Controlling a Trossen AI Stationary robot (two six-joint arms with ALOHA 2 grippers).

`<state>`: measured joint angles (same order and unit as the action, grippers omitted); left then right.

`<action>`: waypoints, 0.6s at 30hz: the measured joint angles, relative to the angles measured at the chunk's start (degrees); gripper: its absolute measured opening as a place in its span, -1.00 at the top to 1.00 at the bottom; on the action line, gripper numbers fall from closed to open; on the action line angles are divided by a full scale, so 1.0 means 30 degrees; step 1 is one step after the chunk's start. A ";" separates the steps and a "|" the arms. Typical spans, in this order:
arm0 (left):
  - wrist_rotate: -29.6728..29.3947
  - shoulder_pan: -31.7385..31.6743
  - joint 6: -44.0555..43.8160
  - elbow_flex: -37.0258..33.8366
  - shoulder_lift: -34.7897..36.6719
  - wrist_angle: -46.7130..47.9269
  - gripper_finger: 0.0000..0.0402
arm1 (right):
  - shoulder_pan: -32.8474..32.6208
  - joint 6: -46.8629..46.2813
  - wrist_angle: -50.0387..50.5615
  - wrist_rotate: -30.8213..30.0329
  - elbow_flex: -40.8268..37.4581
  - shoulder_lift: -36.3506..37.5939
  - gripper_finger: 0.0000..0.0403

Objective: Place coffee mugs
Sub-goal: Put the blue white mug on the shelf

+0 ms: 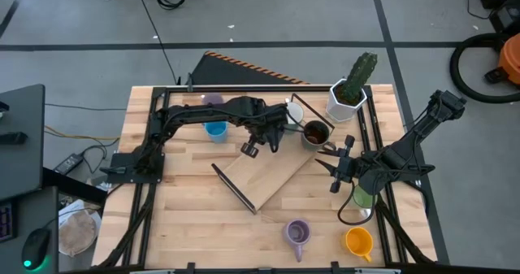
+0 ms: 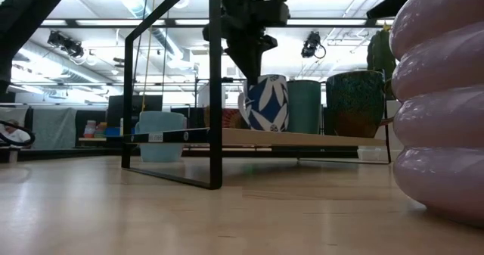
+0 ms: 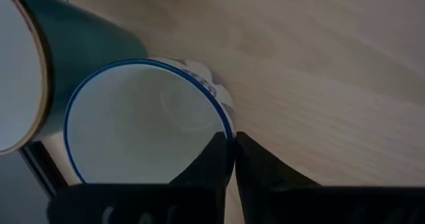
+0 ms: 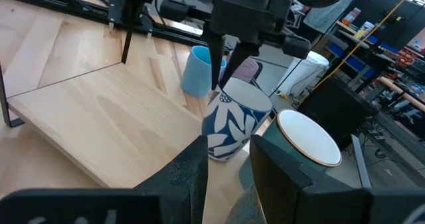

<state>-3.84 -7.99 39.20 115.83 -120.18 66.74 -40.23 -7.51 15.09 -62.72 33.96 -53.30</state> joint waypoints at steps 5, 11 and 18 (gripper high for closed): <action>0.0008 0.0007 -0.0556 0.0007 0.0000 -0.0139 0.75 | 0.0000 0.0000 0.0000 -0.0008 0.0007 -0.0001 0.41; 0.0379 0.0007 -0.0664 0.0022 0.0007 -0.0331 0.72 | 0.0000 0.0000 0.0000 -0.0008 0.0007 0.0006 0.41; 0.0350 0.0014 -0.0698 0.0022 0.0007 -0.0936 0.71 | 0.0000 0.0000 0.0000 -0.0008 0.0007 -0.0001 0.41</action>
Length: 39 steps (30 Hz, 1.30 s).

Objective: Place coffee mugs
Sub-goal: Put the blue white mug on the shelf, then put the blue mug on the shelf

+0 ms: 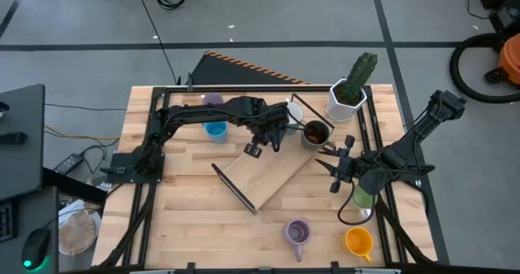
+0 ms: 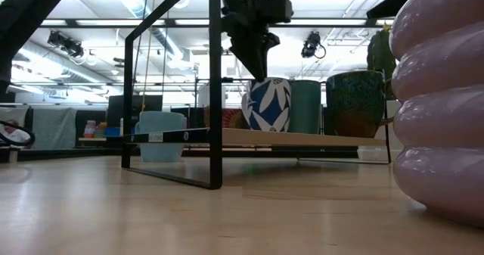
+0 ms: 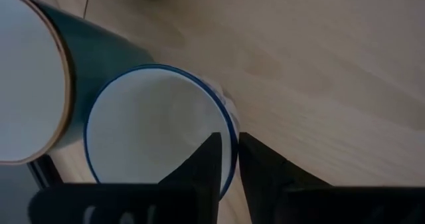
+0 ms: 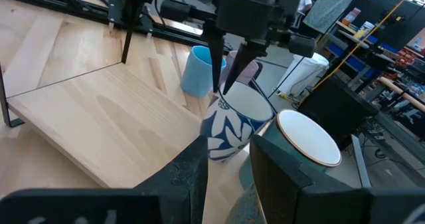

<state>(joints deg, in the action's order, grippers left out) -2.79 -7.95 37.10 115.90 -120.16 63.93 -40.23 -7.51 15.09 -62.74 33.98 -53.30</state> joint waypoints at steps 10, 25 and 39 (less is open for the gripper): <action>-0.0255 0.0165 -0.0153 0.0000 0.0058 0.0213 0.71 | 0.0000 0.0000 0.0006 0.0003 -0.0005 0.0001 0.41; -0.0808 0.0480 -0.2481 0.0007 0.1770 0.3119 0.70 | -0.0007 0.0015 0.0017 0.0233 0.0000 0.0006 0.41; -0.0452 -0.1814 -1.0192 -0.1384 0.2382 0.7464 0.70 | -0.0051 -0.0082 0.0005 0.0303 -0.0005 0.0003 0.41</action>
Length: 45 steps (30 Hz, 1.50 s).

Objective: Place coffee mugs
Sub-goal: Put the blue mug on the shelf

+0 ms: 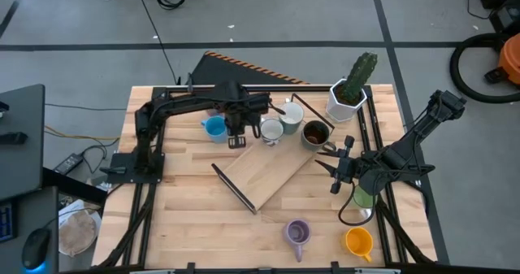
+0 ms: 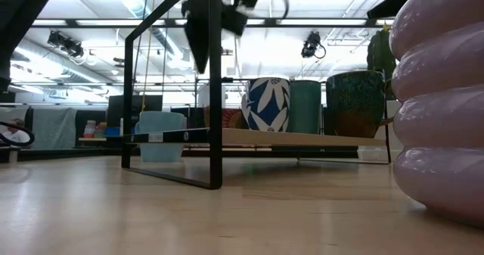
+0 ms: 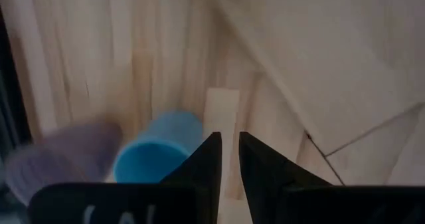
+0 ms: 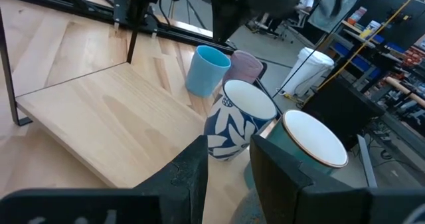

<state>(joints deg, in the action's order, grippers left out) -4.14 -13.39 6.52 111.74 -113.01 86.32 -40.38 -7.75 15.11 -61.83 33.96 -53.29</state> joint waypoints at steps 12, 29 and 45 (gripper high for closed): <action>-0.1365 -0.1290 -0.3577 -0.5420 0.0459 -0.2734 0.57 | 0.0000 -0.0129 -0.0019 0.0112 -0.0002 0.0005 0.41; -0.1189 -0.2623 -0.6999 -0.6734 0.0466 -0.3803 0.00 | 0.0000 -0.0372 0.0068 0.0156 0.0005 -0.0003 0.41; -0.2625 -0.1380 -0.5898 -0.8022 0.0459 -0.4726 0.54 | -0.0007 -0.0355 0.0050 0.0163 -0.0002 -0.0003 0.41</action>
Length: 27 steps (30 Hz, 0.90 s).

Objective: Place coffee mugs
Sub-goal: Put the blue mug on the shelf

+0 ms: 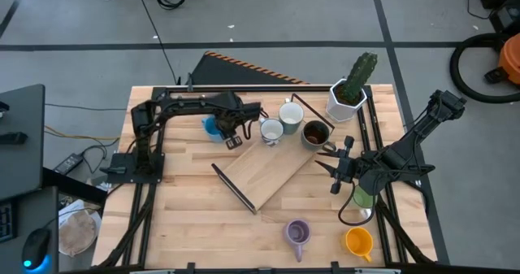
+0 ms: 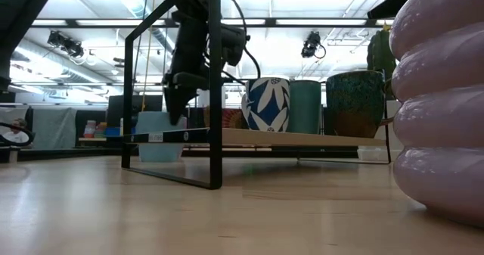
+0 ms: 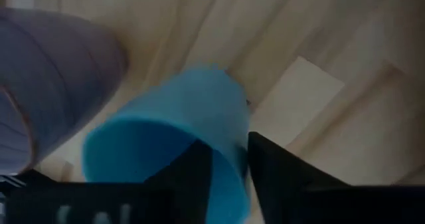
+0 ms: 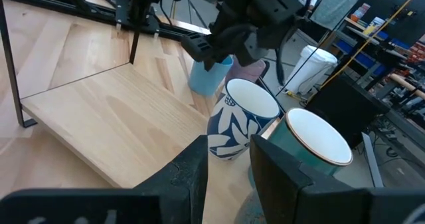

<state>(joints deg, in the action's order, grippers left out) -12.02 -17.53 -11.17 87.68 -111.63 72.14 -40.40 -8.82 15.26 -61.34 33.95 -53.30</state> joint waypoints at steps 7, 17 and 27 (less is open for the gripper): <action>0.0035 0.0909 0.0165 0.0024 0.0000 0.0067 0.90 | 0.0001 -0.0006 0.0004 -0.0001 0.0007 0.0000 0.41; 0.0937 0.1512 -0.0718 0.1296 -0.0007 0.1435 0.89 | 0.0000 0.0000 -0.0040 -0.0007 0.0001 0.0001 0.41; 0.2630 0.2446 -0.1068 0.4325 -0.0007 0.2760 0.89 | 0.0000 0.0000 -0.0033 -0.0007 0.0004 0.0004 0.41</action>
<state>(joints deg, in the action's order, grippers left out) -4.13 -10.19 -14.37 100.66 -111.66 80.43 -40.40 -8.82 15.16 -61.36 33.97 -53.29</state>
